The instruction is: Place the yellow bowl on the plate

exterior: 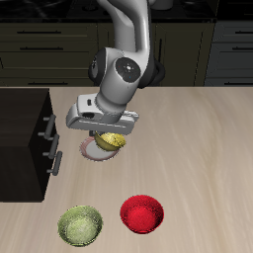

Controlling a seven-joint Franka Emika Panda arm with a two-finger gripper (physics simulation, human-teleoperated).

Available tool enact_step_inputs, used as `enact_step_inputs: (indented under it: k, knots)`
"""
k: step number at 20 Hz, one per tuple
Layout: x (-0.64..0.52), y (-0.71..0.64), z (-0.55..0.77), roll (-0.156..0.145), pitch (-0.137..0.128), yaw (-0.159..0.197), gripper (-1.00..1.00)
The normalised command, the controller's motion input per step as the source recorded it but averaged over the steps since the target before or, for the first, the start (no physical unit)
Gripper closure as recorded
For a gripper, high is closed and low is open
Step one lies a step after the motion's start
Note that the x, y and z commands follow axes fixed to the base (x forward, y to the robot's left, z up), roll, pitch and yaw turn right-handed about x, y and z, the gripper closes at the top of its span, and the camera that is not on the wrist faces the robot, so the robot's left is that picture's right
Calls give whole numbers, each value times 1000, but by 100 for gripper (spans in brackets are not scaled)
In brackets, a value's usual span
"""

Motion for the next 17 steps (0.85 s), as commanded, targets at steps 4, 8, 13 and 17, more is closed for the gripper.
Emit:
enact_step_inputs:
  k: [4, 8, 13, 17]
  knots:
    - [9, 41, -174, -21, 86, 3, 100]
    - [3, 12, -101, -32, 121, 34, -100]
    - [-5, 11, -31, 18, 23, -18, -100]
    - [4, -16, 57, -11, -12, 7, -100]
